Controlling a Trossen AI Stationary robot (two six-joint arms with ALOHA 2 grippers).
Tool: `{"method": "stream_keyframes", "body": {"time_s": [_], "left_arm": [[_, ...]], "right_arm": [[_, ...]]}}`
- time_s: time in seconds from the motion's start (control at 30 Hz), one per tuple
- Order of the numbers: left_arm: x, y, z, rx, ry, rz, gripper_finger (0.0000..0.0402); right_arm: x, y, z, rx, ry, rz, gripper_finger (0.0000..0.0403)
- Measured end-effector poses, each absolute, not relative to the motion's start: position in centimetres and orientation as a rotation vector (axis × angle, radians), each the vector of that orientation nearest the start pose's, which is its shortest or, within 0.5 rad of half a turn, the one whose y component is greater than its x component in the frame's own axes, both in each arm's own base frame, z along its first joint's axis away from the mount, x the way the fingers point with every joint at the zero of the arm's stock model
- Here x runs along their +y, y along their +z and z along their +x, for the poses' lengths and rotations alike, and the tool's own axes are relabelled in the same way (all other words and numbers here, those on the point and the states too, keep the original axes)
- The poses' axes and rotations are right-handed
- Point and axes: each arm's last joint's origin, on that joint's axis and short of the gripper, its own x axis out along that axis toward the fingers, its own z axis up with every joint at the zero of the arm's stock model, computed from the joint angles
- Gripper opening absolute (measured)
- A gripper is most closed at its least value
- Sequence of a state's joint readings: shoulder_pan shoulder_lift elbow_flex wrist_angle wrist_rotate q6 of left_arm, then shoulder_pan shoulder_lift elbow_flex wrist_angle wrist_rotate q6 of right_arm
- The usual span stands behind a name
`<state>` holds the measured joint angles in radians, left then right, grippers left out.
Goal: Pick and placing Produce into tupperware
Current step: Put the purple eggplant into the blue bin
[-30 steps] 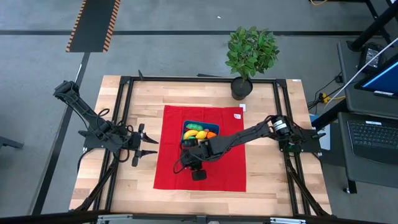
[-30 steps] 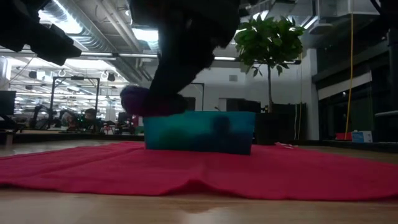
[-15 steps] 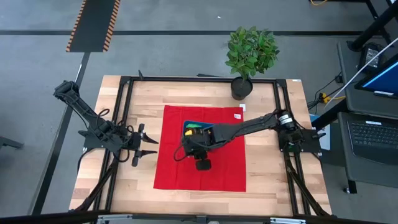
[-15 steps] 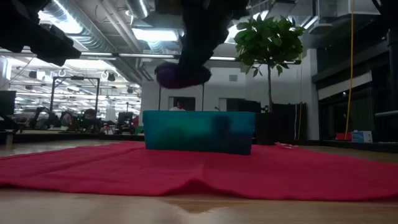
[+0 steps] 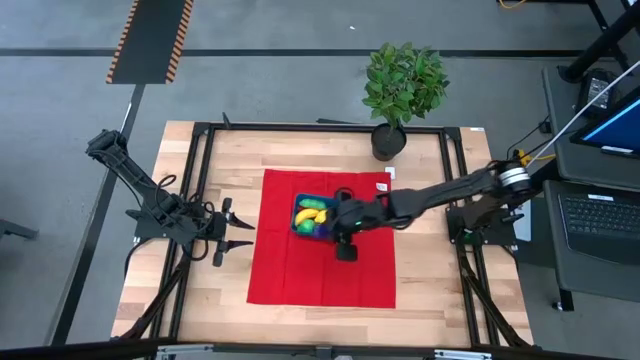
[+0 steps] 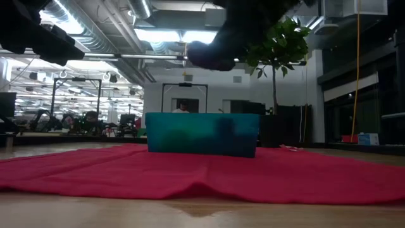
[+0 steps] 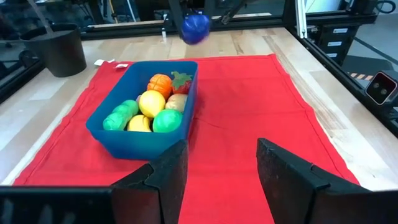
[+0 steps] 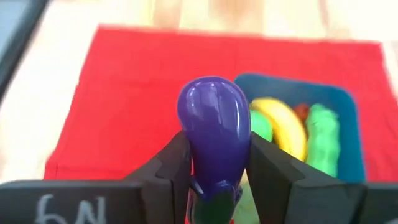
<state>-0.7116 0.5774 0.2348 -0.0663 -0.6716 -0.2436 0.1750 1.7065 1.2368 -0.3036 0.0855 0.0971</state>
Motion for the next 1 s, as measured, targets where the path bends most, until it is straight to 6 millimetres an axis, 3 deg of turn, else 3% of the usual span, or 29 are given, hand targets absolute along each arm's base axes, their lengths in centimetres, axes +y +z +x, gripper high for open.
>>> {"method": "stream_keyframes", "body": {"time_s": [0.2, 0.5, 0.77, 1.0], "left_arm": [[-7.3, 18.6, 11.2, 0.308, 0.016, 0.019, 0.0179], [-7.2, 18.7, 11.3, 0.296, 0.052, 0.013, 0.0179], [-7.1, 18.7, 11.3, 0.29, 0.076, 0.014, 0.0179], [-7.0, 18.7, 11.3, 0.282, 0.105, 0.02, 0.0179]], "right_arm": [[4.9, 22.9, 32.6, 0.497, 0.045, 0.037, 0.0129], [3.0, 18.9, 28.5, 0.214, 0.017, 0.078, 0.0129], [2.0, 17.7, 25.9, 0.02, 0.025, 0.081, 0.0129], [1.8, 17.3, 25.1, -0.003, 0.002, 0.098, 0.0129]]}}
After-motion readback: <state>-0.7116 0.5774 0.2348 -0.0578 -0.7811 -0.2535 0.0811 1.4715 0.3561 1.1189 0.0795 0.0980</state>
